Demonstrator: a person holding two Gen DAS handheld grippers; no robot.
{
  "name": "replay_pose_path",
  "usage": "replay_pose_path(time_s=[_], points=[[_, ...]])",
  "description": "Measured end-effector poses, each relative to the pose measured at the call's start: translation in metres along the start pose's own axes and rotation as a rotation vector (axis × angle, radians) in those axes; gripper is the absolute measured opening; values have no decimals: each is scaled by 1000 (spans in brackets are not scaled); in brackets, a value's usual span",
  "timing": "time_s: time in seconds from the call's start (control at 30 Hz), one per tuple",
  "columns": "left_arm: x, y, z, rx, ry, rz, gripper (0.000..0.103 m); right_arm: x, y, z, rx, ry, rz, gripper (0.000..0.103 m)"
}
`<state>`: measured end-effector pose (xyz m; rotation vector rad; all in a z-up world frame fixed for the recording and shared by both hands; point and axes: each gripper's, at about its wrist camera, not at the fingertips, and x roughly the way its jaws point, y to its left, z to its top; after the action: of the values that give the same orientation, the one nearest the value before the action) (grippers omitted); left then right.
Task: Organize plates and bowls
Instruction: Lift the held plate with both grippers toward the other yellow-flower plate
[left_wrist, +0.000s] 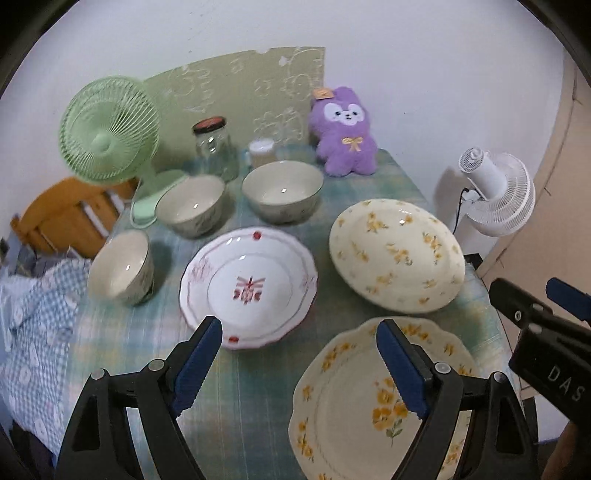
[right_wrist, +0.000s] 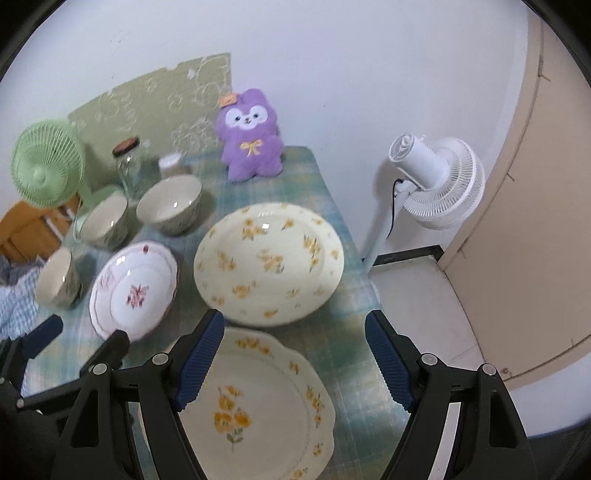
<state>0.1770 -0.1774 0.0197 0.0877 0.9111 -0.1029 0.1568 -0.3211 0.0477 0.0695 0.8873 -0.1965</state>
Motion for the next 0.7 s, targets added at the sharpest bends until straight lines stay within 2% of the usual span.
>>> replay_pose_path(time_s=[0.2,0.47,0.7], points=[[10,-16,23,-4,-2,-6,87,11,-6,22,-24,-21,0,81],[51,-35,51,-69,44,-8,86,55,-24,58,-59,7,22,81],[99,-55,65,-125,110,4,77,108,-31,75,-90,60,55,81]])
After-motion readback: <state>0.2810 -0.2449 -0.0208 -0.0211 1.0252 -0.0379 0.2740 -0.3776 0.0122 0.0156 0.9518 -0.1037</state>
